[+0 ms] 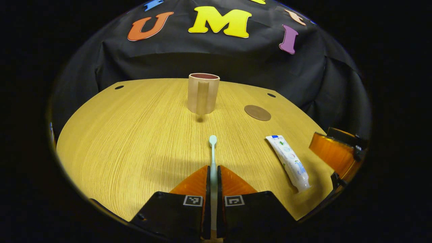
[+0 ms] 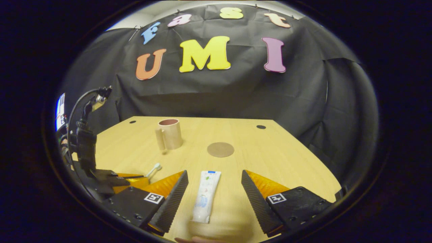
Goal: Put the toothbrush and toothpaste on the desktop into the cup, then pick up the cup and place it on the coaster on the desktop.
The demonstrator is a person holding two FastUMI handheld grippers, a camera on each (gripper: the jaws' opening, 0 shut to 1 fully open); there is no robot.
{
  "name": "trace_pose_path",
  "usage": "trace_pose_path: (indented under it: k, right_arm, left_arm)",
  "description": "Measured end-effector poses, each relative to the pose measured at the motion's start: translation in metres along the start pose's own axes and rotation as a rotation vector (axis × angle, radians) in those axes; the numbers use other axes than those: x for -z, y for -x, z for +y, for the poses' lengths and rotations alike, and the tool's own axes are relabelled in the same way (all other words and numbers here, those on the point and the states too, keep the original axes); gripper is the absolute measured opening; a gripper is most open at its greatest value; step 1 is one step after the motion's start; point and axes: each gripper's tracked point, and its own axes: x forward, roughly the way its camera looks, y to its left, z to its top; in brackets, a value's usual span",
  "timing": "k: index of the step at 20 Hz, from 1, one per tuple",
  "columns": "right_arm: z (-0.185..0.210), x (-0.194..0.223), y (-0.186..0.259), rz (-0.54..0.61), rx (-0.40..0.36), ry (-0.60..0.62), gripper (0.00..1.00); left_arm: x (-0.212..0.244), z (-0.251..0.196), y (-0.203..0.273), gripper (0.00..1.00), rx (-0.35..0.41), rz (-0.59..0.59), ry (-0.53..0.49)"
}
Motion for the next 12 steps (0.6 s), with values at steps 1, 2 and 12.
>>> trace_pose_path:
  k: [1, 2, 12]
  right_arm:
    - [0.002, 0.008, -0.004, 0.026, -0.002, 0.008, 0.95]
    - [0.004, 0.016, -0.006, 0.049, 0.0, 0.014, 0.94]
    - [0.017, 0.065, -0.034, 0.229, -0.022, -0.034, 0.76]
  left_arm:
    - [-0.006, 0.002, 0.003, 0.1, -0.015, -0.026, -0.011]
    - [-0.015, 0.005, 0.007, 0.1, -0.032, -0.06, -0.021]
    - [-0.108, 0.006, 0.085, 0.09, -0.112, -0.503, -0.073]
